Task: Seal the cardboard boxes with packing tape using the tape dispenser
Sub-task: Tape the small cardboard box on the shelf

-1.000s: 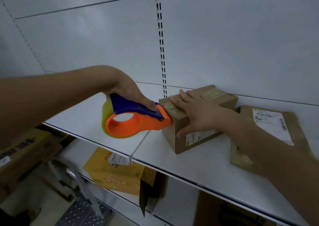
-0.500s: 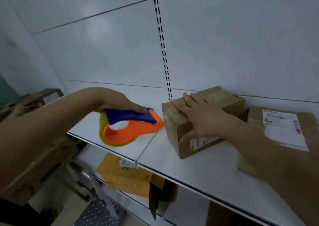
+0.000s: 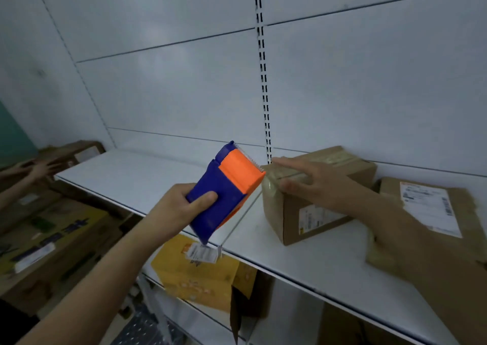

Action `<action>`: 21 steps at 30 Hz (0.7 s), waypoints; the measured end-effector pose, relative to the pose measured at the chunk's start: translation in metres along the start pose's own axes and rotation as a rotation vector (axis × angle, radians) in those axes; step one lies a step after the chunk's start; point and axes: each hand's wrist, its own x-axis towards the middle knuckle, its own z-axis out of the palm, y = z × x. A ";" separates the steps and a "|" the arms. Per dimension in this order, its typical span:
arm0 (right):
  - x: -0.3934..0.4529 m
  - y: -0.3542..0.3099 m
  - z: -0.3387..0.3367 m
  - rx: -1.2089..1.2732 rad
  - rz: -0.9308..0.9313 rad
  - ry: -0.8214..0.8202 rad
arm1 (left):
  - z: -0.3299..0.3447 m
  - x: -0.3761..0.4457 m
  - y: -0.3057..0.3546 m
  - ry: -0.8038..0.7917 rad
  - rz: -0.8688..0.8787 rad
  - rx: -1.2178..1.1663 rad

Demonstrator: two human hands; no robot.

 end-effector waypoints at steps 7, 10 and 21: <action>-0.020 -0.030 0.026 0.629 0.117 0.026 | 0.047 -0.029 -0.007 0.010 0.159 -0.224; -0.030 -0.033 0.021 0.592 0.069 0.055 | 0.061 -0.038 -0.004 -0.027 0.194 -0.237; -0.032 -0.031 0.002 0.419 0.130 0.024 | 0.082 -0.042 0.015 -0.131 0.309 -0.225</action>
